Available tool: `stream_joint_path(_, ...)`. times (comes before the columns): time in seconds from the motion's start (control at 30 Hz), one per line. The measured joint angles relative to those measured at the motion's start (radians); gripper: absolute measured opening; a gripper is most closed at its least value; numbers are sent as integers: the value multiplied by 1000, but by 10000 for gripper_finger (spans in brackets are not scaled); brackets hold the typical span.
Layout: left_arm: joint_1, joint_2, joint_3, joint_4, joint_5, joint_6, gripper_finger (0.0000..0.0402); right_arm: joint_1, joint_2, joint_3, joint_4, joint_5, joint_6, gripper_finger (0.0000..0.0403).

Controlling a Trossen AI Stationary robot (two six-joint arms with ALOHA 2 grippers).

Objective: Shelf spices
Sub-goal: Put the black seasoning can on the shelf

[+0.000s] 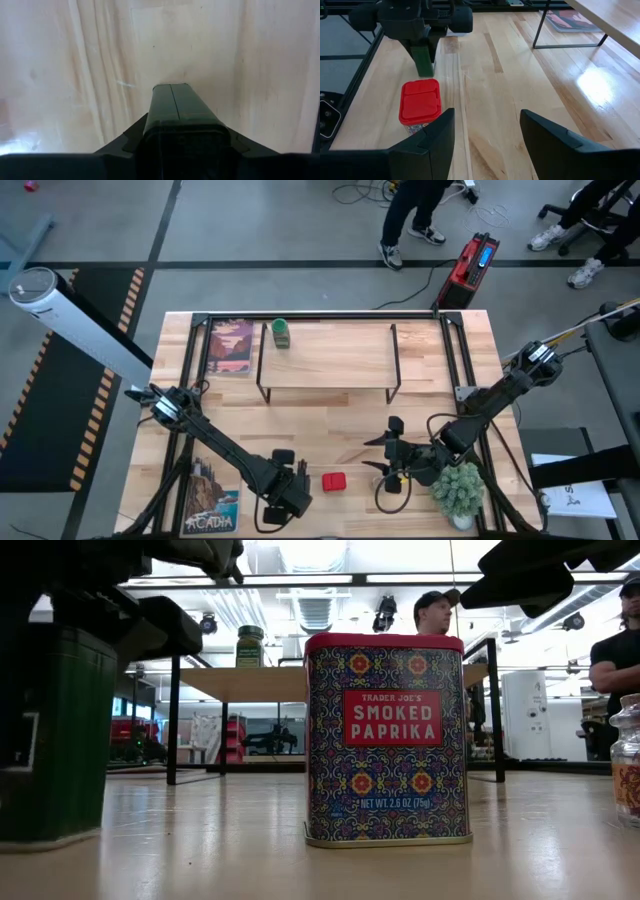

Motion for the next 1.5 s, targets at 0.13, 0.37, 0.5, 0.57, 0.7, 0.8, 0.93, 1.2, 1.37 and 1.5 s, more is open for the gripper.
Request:
stream_joint_path(0.13,11,0,58,-82,-1,29,129,0,0,0,0,0,0,200)
stream_joint_path(0.37,46,-1,194,-262,-70,102,130,0,0,0,0,0,2,200)
stream_joint_path(0.5,75,-2,299,-417,-154,155,131,0,0,0,0,0,2,201)
stream_joint_path(0.57,92,-4,357,-492,-205,178,131,0,0,0,0,0,2,201)
stream_joint_path(0.7,132,-18,478,-612,-294,216,132,0,0,0,0,0,3,201)
stream_joint_path(0.8,167,-59,532,-602,-316,255,132,0,0,0,0,0,3,201)
stream_joint_path(0.93,228,-133,568,-609,-324,279,131,0,0,0,0,-2,3,201)
stream_joint_path(1.2,375,-268,566,-611,-326,354,133,0,0,0,-1,-4,2,200)
stream_joint_path(1.37,482,-303,565,-611,-326,438,131,0,0,0,0,-4,3,201)
stream_joint_path(1.5,568,-300,564,-610,-325,512,135,0,0,0,0,-4,3,200)
